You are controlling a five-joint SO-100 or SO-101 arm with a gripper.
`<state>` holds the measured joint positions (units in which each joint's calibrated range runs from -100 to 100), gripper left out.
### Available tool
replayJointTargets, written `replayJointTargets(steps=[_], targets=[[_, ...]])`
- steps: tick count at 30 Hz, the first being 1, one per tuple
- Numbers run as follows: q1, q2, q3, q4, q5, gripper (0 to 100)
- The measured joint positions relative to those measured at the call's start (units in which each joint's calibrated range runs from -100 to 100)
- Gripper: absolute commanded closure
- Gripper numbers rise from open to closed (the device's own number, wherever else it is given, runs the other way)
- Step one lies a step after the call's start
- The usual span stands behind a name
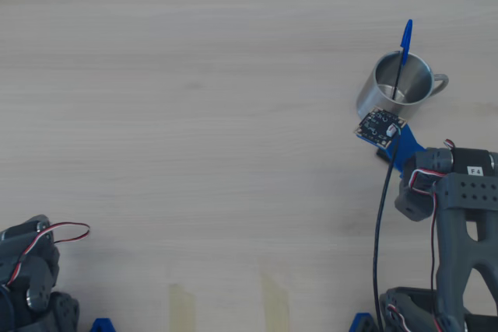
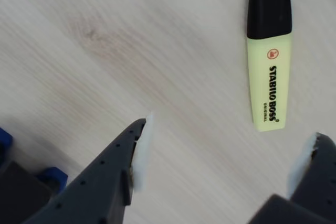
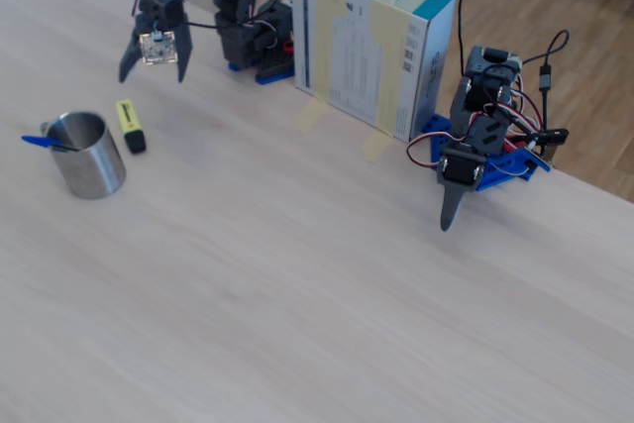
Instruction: Grab the yellow pen and put it in the silver cup.
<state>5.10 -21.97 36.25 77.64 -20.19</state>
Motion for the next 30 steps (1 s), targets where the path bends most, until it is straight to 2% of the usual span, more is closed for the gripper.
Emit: replayJointTargets(steps=[9, 20, 30], targets=[[-3.43, 3.92, -6.13, 0.00, 1.95, 59], [4.26, 5.09, -6.13, -0.25, 2.26, 59], [5.52, 12.34, -6.22, -4.12, 2.26, 59]])
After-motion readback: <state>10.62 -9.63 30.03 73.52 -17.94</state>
